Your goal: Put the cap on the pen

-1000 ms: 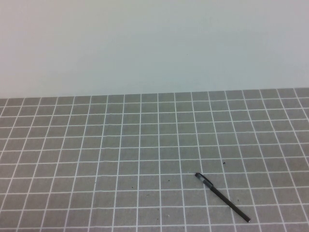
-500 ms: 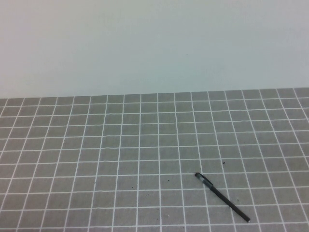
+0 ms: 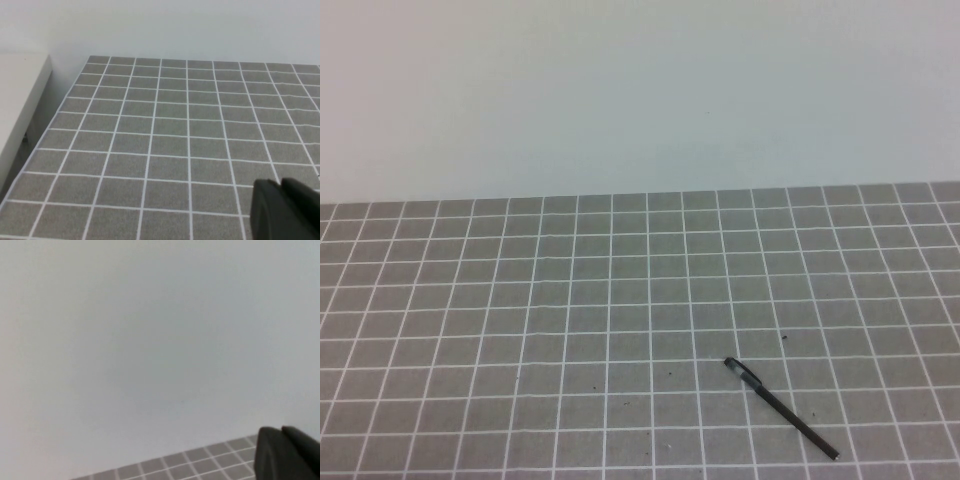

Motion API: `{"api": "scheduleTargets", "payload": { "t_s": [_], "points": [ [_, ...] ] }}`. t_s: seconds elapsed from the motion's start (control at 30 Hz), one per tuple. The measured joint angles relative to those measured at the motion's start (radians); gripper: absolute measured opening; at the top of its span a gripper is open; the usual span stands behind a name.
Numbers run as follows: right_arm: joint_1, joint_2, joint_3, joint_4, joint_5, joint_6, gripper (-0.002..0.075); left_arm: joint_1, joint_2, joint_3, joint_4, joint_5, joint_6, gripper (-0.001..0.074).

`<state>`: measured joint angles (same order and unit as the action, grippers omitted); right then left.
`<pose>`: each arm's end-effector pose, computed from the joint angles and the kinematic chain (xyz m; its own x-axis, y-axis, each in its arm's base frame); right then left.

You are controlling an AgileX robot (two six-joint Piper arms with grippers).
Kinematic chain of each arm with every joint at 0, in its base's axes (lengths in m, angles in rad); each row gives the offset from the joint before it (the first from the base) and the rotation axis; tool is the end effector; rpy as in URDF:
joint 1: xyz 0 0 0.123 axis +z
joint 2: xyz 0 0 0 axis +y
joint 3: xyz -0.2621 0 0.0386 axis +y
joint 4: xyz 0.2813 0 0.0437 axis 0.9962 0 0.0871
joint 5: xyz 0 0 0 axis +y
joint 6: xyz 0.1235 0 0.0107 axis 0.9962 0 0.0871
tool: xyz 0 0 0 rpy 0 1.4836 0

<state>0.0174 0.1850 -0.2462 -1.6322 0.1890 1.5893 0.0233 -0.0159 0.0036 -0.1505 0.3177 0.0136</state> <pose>0.1481 -0.0208 0.2894 0.1519 -0.0406 -0.9876 0.1749 0.9845 -0.0136 0.1391 -0.0026 0.1781 -0.2143 -0.1340 -0.9675 -0.0052 0.9907 -0.1360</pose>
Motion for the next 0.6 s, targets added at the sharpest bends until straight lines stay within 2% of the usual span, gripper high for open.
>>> {"api": "scheduleTargets", "payload": {
  "t_s": [0.1, 0.27, 0.37, 0.43, 0.47, 0.6],
  "points": [
    [0.000, 0.000, 0.000, -0.001, -0.067, 0.061, -0.0001, 0.000, 0.000, 0.000, 0.000, 0.000, 0.000, -0.0002],
    [0.000, 0.000, 0.000, -0.043, -0.148, 0.064, -0.0001, 0.000, 0.000, 0.000, 0.000, 0.000, 0.000, -0.0002],
    [0.000, 0.000, 0.000, 0.007, -0.149, -0.032, -0.0001, 0.000, 0.000, 0.000, 0.000, 0.000, 0.000, -0.0002],
    [0.000, 0.000, 0.000, 0.162, -0.149, -0.210, -0.0001, 0.000, 0.000, 0.000, 0.000, 0.000, 0.000, -0.0002],
    [0.000, 0.000, 0.000, 0.291, -0.144, -0.354, -0.0001, 0.000, 0.000, 0.000, 0.000, 0.000, 0.000, -0.0002],
    [0.000, -0.021, 0.002, 0.913, -0.118, -1.039, -0.0001, 0.000, 0.000, 0.000, 0.000, 0.000, 0.000, -0.0002]
  ]
}}
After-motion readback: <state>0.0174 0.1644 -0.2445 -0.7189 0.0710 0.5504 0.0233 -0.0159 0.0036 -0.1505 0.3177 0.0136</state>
